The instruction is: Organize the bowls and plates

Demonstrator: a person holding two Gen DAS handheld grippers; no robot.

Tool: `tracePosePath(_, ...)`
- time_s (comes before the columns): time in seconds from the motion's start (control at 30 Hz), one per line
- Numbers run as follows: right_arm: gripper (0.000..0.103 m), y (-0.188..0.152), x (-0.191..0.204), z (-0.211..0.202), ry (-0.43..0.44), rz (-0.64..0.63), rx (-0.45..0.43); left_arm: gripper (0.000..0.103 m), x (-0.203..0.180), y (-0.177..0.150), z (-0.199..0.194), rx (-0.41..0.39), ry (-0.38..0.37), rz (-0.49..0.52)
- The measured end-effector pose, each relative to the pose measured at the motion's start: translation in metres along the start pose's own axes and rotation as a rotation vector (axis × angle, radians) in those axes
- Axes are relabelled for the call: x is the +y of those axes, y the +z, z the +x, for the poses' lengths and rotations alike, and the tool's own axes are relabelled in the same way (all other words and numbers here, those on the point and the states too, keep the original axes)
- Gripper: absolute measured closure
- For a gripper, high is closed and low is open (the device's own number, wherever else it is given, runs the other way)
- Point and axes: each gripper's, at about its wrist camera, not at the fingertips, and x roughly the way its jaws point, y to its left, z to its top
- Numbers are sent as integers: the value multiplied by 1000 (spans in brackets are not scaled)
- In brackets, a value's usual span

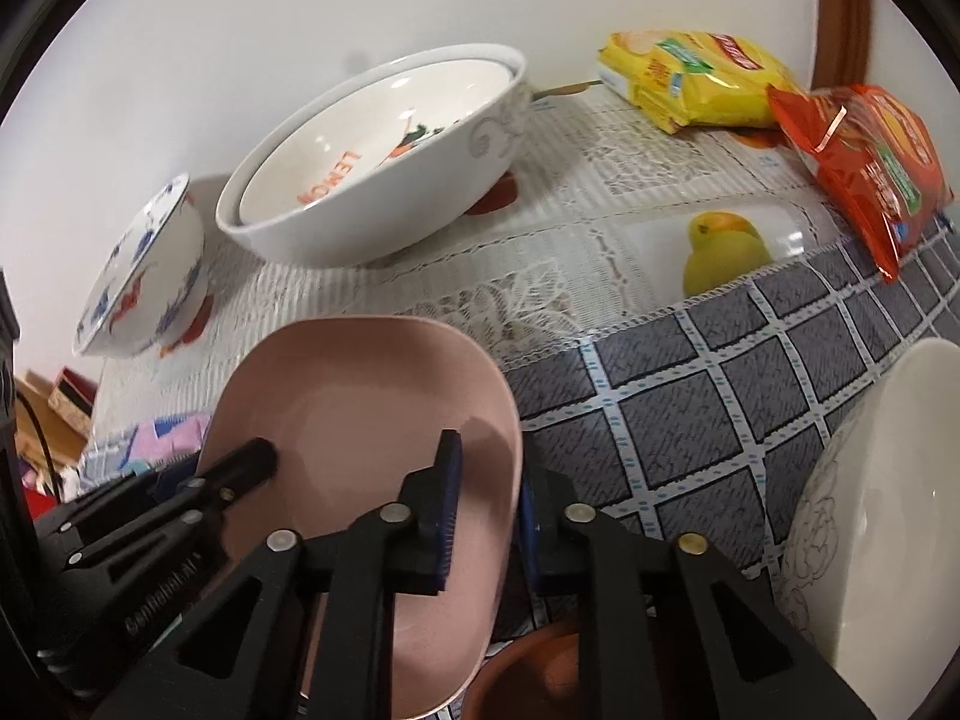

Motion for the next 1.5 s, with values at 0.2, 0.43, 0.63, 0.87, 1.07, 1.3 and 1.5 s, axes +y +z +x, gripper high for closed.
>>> tracePosePath(0.2,91,1,0,-16,17,-1,-29,93,1,2,-14,-21,-22,1)
tracePosePath(0.43,91,2,6,-55,25,-24,-92,93,-11,2,-50,-84,-29,31)
tracePosePath(0.63,91,-4,1,-82,20,-28,-121,93,-26,-7,-72,-107,-26,50)
tracePosePath(0.87,91,-19,-3,-105,13,-29,-132,93,-34,-22,-92,-107,-31,41)
tracePosePath(1.07,91,-31,-9,-125,24,-17,-142,93,-42,-36,-112,-120,-19,53)
tracePosePath(1.3,92,-43,-10,-147,34,-11,-155,93,-48,-52,-134,-133,-12,54)
tracePosePath(1.5,92,-55,-7,-165,43,-22,-173,93,-50,-64,-152,-148,-8,48)
